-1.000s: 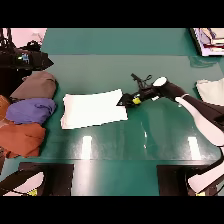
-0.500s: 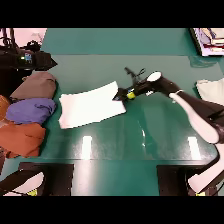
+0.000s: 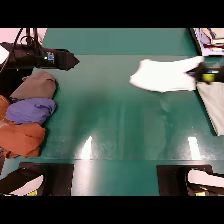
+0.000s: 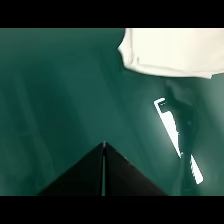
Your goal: Fold the shirts.
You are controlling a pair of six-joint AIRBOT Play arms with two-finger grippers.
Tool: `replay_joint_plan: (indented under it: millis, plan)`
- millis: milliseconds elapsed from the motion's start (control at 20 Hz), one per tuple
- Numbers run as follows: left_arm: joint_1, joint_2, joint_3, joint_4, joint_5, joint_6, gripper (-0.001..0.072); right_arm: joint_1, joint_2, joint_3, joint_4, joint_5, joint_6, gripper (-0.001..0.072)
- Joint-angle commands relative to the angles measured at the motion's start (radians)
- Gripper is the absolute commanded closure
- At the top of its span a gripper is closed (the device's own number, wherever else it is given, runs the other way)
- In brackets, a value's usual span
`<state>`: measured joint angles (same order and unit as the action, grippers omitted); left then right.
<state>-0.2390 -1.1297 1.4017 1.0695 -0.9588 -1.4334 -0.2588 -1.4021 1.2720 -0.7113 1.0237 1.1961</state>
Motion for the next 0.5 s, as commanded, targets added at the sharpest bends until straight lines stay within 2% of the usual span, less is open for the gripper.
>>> replay_joint_plan:
  millis: [0, 150, 450]
  plan:
    - [-0.04, 0.0, 0.0, 0.0, 0.061, -0.011, 0.0682, -0.241, 0.032, 0.046, -0.023, -0.037, -0.002, 0.0698]
    - [-0.04, 0.0, 0.0, -0.004, 0.06, -0.011, 0.0681, -0.319, -0.032, 0.14, -0.022, -0.051, -0.002, 0.0698]
    - [-0.04, 0.0, 0.0, -0.004, 0.06, -0.01, 0.0681, -0.329, -0.124, 0.378, -0.018, 0.007, 0.0, 0.0698]
